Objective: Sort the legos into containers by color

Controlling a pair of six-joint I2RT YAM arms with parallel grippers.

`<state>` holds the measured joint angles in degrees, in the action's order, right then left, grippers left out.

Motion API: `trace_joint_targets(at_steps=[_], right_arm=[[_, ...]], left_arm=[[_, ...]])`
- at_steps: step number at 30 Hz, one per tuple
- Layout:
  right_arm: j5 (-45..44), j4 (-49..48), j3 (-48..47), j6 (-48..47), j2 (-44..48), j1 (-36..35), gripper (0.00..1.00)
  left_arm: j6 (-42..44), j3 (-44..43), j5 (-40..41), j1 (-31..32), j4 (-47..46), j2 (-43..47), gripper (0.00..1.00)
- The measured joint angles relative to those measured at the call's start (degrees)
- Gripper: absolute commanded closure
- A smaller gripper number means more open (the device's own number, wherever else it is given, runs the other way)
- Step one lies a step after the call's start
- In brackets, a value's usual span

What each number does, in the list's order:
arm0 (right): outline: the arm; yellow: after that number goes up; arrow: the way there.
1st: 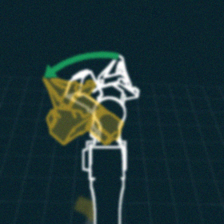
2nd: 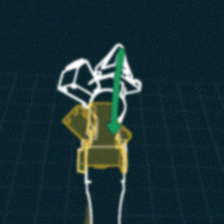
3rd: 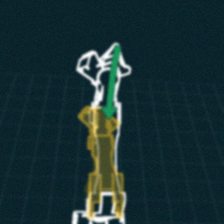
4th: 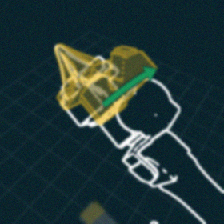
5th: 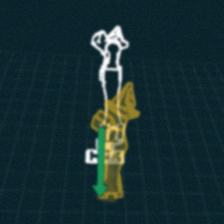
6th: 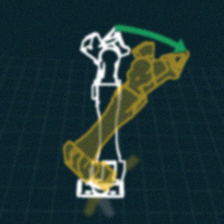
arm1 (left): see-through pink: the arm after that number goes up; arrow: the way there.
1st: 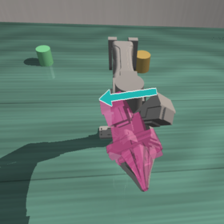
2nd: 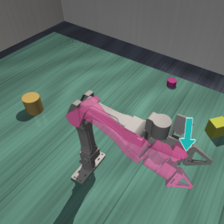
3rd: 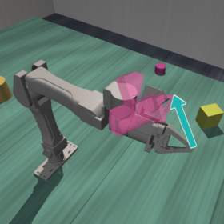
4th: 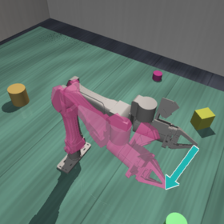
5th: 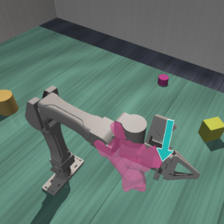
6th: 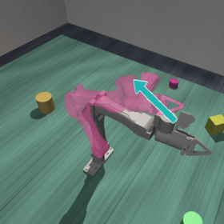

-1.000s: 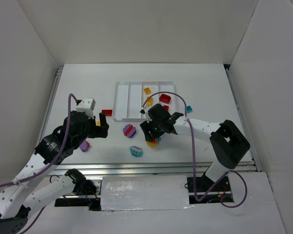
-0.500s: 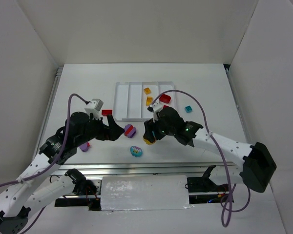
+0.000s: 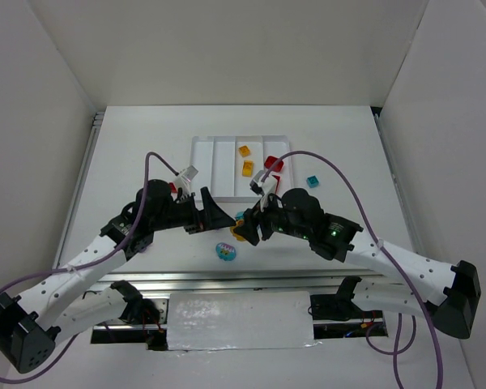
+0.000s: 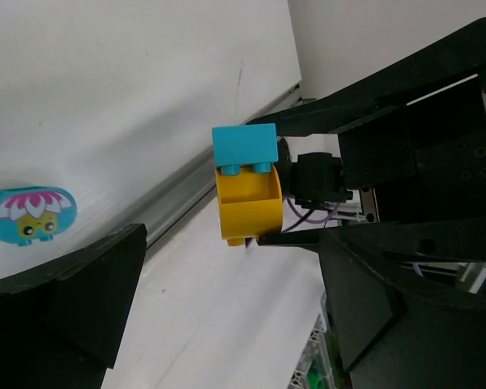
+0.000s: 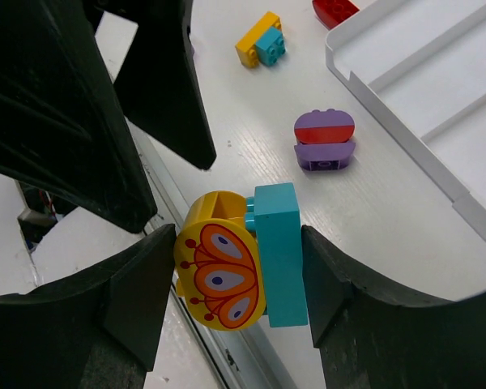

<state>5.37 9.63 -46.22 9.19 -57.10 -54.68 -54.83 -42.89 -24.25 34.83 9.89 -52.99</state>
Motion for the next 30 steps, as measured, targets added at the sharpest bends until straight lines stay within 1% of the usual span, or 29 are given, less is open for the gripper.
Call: trace_joint_targets(at_steps=[3, 7, 11, 14, 15, 19, 20, 22, 23, 25, 26, 28, 29, 30], right_arm=[[0.0, 0.1, 0.0, -0.5, 0.0, -0.3, 1.00], [0.1, 0.1, 0.1, -0.8, 0.0, -0.8, 1.00], [0.7, -0.4, 0.1, -1.0, 0.0, -1.3, 1.00], [1.1, -1.0, 0.1, -1.1, -0.4, -1.8, 1.00], [1.1, -1.2, 0.1, -1.2, -0.6, -2.0, 1.00], [0.4, -1.9, 0.1, -1.2, -0.9, -2.5, 1.00], [-0.2, -2.1, 0.1, -1.2, -0.9, -2.5, 1.00], [-1.0, -2.8, 0.1, -1.2, -0.9, -2.6, 1.00], [-1.3, -2.7, 0.1, -1.2, -0.9, -2.6, 1.00], [-1.8, -2.8, 0.1, -1.2, -0.9, -2.6, 1.00], [-1.9, -2.8, 0.1, -1.2, -0.9, -2.7, 1.00], [-2.1, -2.8, 0.1, -1.2, -1.2, -2.7, 1.00], [-2.3, -2.8, -0.1, -1.3, -1.5, -2.8, 1.00], [-2.7, -2.7, -0.3, -1.5, -1.9, -2.8, 1.00]], left_arm=[[-2.8, 2.2, -2.8, 0.0, -2.9, -0.8, 0.01], [-5.2, 3.0, -4.6, -0.1, -5.9, -1.8, 0.01], [-5.6, 3.0, -5.3, -0.1, -7.9, -2.3, 0.02], [-5.6, 3.0, -5.7, -0.1, -8.9, -2.6, 0.05], [-5.6, 3.0, -5.8, -0.1, -9.2, -2.8, 0.09], [-6.7, 3.8, -6.3, 0.0, -11.3, -3.7, 0.17], [-6.9, 4.2, -6.3, 0.0, -11.5, -3.8, 0.22], [-7.2, 4.8, -6.4, 0.2, -11.8, -4.1, 0.29], [-7.3, 5.0, -6.4, 0.2, -12.0, -4.3, 0.37], [-7.5, 5.2, -6.3, 0.4, -12.9, -4.4, 0.39], [-7.6, 5.4, -6.3, 0.6, -13.4, -4.5, 0.43], [-7.9, 5.4, -6.3, 0.8, -14.1, -4.6, 0.54], [-7.9, 5.4, -6.0, 0.9, -14.1, -4.6, 0.64], [-8.1, 5.4, -5.7, 0.9, -14.0, -4.7, 0.70]])
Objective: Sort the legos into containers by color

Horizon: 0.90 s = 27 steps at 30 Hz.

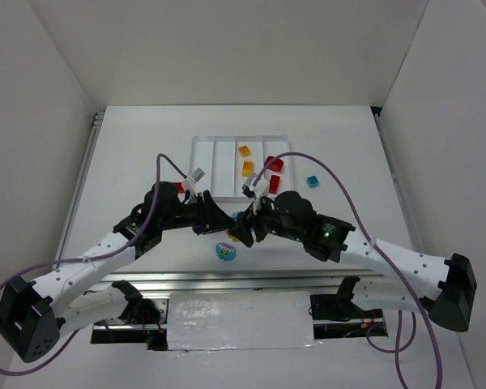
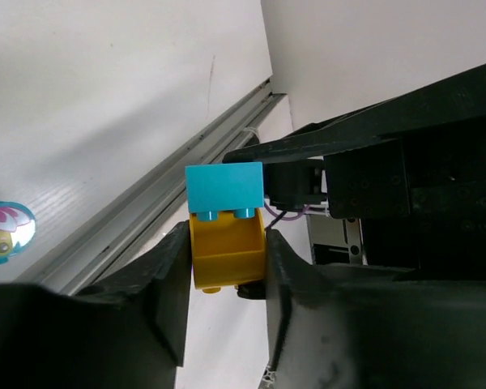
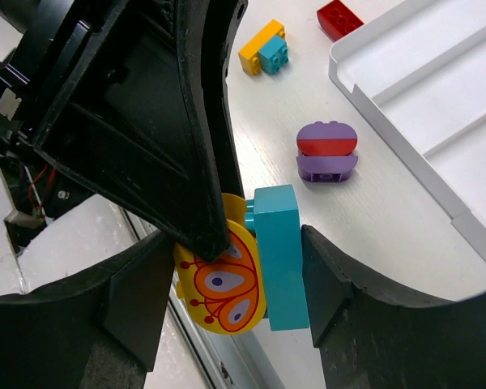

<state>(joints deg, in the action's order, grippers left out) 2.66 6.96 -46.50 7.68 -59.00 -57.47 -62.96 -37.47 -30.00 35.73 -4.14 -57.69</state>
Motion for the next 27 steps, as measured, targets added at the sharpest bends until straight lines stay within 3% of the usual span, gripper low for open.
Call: trace_joint_targets(at_steps=[4, 7, 9, 10, 11, 21, 27], right_arm=[[-0.4, 0.0, -0.2, -0.1, -1.7, -0.1, 1.00], [-0.5, -0.1, -0.2, -0.1, -2.3, -0.1, 0.99], [-0.4, -0.3, -0.2, -0.1, -2.6, -0.1, 0.61], [-0.4, -0.5, -0.2, -0.1, -2.8, -0.1, 0.34], [-0.3, -0.9, -0.2, -0.1, -3.0, -0.1, 0.01], [3.0, -4.2, -0.2, 1.9, -3.9, 1.2, 0.00], [9.7, -2.9, 1.6, 2.6, 2.3, 7.3, 0.00]], left_arm=[[1.3, 0.0, 1.0, 0.0, 0.8, -0.6, 1.00], [2.6, 0.0, 1.6, 0.0, 1.2, -0.6, 1.00], [3.5, -0.2, 2.1, 0.0, 1.8, -0.5, 1.00], [4.2, -0.4, 2.6, 0.0, 2.4, -0.4, 1.00], [4.7, -0.6, 3.0, 0.0, 2.9, -0.2, 1.00], [11.4, -3.7, 7.3, 1.1, 4.2, 1.2, 1.00], [16.1, -5.0, 11.2, 0.0, 7.9, 1.2, 1.00]])
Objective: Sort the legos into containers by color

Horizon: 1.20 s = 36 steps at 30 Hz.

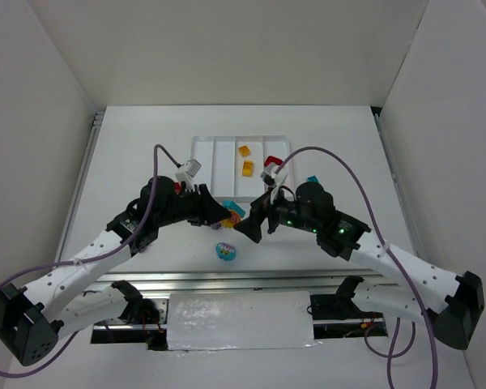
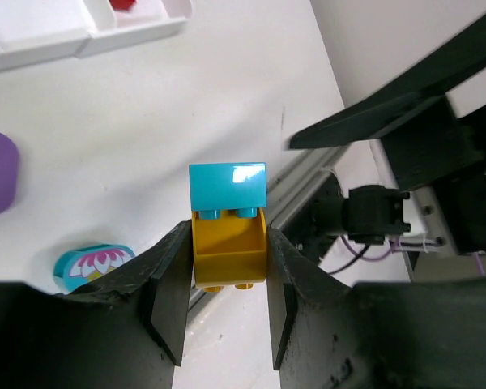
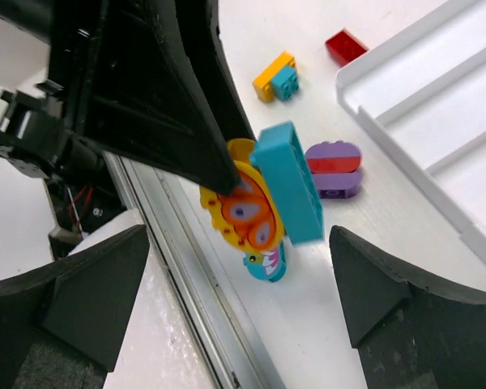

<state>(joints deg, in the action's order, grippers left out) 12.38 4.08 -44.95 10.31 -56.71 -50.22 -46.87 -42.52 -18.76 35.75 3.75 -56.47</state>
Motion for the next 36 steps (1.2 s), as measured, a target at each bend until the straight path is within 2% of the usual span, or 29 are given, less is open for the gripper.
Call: trace_joint_targets(at_steps=[6, 12, 18, 19, 20, 23, 24, 25, 30, 36], right_arm=[[12.2, 1.8, 0.8, -0.2, 7.3, 9.8, 0.00], [23.4, 4.4, 0.8, -0.8, 6.3, 15.8, 0.03], [33.6, 5.4, -0.7, -1.7, 4.5, 16.2, 0.15], [35.0, 5.3, -0.9, -1.7, 4.1, 16.2, 0.24], [37.1, 5.0, -1.1, -1.6, 3.6, 16.2, 0.27], [42.3, 3.7, -1.2, -0.9, 3.1, 16.2, 0.44], [43.7, 3.1, -1.2, -0.6, 3.1, 16.2, 0.74], [45.3, 2.4, -1.2, -0.6, 3.1, 16.2, 0.98], [46.4, -0.1, 0.1, 1.1, 3.5, 16.3, 1.00], [34.6, -5.0, 5.3, 5.8, 8.5, 19.1, 1.00]], left_arm=[[5.2, -0.2, -1.9, -0.5, -1.0, 0.0, 1.00], [8.0, 1.5, -14.9, -0.6, -9.2, 1.5, 1.00], [7.4, 4.1, -26.7, 0.5, -19.5, 2.6, 1.00], [7.2, 4.5, -28.2, 0.8, -21.1, 2.7, 1.00], [7.0, 4.8, -29.2, 1.0, -22.3, 2.7, 1.00], [5.9, 5.7, -31.5, 1.1, -25.5, 2.7, 1.00], [5.9, 5.8, -31.5, 1.1, -25.8, 2.7, 1.00], [6.1, 5.8, -31.5, 1.1, -25.9, 2.7, 1.00], [7.0, 5.4, -30.5, 1.2, -23.5, 3.5, 1.00], [10.1, 1.5, -24.8, 1.2, -13.1, 3.4, 1.00]])
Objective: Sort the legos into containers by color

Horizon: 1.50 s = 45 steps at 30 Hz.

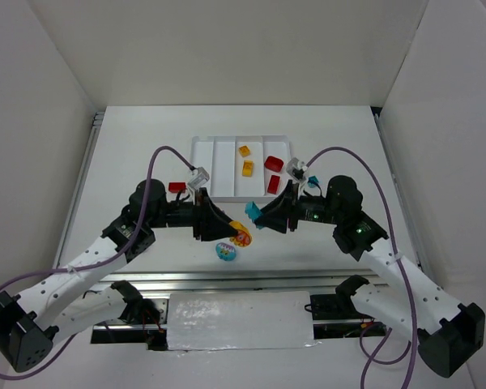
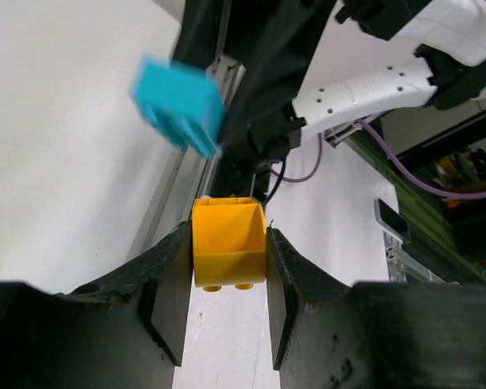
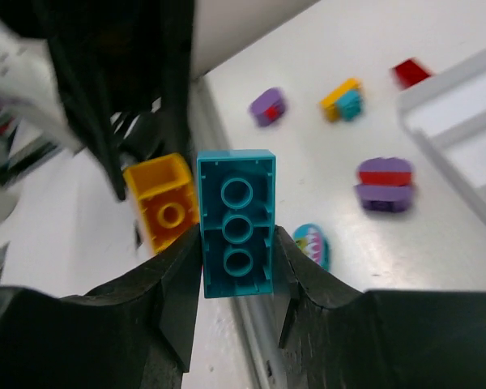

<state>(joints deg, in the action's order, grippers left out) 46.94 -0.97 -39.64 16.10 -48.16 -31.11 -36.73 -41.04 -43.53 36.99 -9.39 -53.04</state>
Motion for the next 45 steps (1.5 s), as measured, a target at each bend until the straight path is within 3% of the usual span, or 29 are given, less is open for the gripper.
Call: trace_joint_targets(at_steps=[4, 8, 12, 17, 23, 26, 31, 32, 33, 36, 41, 45], right_arm=[[-9.8, -1.7, -0.2, 3.7, -0.8, 1.7, 1.00], [-21.8, 0.2, -6.3, 7.4, -10.6, 1.3, 1.00], [-35.6, 5.2, -23.8, 11.7, -31.3, 0.2, 1.00], [-46.7, 13.2, -46.5, 14.2, -55.5, -2.6, 1.00], [-54.1, 23.8, -74.0, 15.6, -79.3, -5.0, 0.98], [-56.0, 27.0, -82.3, 15.7, -86.7, -5.2, 0.94], [-57.4, 30.6, -84.6, 16.0, -91.6, -4.8, 0.76], [-57.4, 31.2, -84.7, 16.0, -92.1, -4.7, 0.61], [-57.4, 31.6, -84.9, 15.9, -92.4, -4.6, 0.31], [-56.6, 32.3, -85.2, 15.5, -92.5, -4.4, 0.09], [-55.3, 31.7, -83.7, 14.6, -89.4, -4.1, 0.06], [-54.0, 29.4, -69.8, 14.6, -74.6, -2.1, 0.03]], left_arm=[[1.9, -0.9, 4.4, 0.0, 7.0, 1.9, 1.00], [3.4, -3.7, 14.4, 0.0, 18.5, 5.4, 1.00], [3.5, -10.4, 30.4, 0.0, 30.9, 9.4, 1.00], [3.1, -15.8, 47.8, -0.1, 41.5, 16.5, 1.00], [3.1, -17.5, 57.6, -0.2, 48.0, 19.8, 1.00], [3.1, -16.7, 59.2, -0.2, 49.3, 19.2, 1.00], [2.2, -16.1, 60.1, -0.2, 49.5, 18.0, 1.00], [2.0, -16.1, 60.2, -0.2, 49.2, 17.6, 1.00], [1.9, -16.0, 60.2, -0.2, 48.7, 17.1, 1.00], [1.7, -15.6, 60.2, -0.2, 47.1, 15.1, 1.00], [0.6, -14.8, 60.0, -0.2, 42.6, 9.5, 1.00], [0.4, -14.8, 58.6, -0.8, 35.2, 1.7, 1.00]])
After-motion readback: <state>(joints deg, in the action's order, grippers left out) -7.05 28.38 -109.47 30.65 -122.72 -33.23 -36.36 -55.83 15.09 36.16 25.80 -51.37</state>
